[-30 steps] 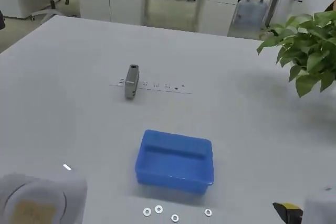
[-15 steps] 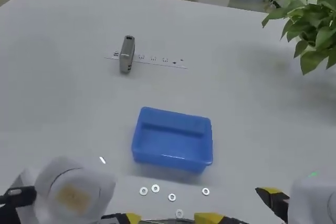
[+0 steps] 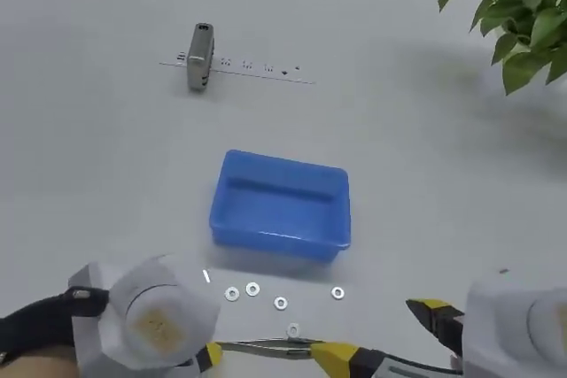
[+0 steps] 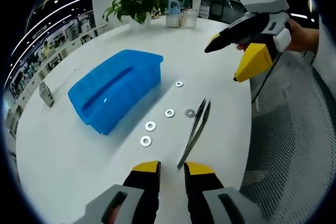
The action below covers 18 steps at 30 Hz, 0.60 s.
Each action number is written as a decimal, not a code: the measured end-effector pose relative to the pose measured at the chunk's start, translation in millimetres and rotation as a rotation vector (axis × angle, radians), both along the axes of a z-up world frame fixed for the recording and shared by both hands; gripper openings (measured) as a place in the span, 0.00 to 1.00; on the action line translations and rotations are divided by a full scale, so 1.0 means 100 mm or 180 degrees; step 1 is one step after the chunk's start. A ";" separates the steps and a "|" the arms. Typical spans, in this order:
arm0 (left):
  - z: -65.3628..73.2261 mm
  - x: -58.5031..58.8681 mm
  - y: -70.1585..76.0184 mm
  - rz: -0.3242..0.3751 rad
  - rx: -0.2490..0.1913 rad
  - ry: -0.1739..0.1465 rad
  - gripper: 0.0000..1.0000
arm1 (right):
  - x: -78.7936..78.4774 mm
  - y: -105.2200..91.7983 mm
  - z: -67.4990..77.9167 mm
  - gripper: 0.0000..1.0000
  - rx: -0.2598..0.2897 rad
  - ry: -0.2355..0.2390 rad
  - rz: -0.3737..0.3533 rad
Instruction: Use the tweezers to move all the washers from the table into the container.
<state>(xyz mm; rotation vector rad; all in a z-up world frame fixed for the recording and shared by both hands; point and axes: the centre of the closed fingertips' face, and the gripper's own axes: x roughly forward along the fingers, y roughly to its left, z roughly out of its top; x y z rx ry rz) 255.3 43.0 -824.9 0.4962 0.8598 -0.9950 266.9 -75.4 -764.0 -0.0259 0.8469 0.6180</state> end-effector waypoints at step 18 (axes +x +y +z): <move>0.05 -0.08 -0.12 -0.0570 0.0027 -0.0200 0.00 | -0.07 0.29 -0.21 0.69 -0.0136 0.0027 0.0578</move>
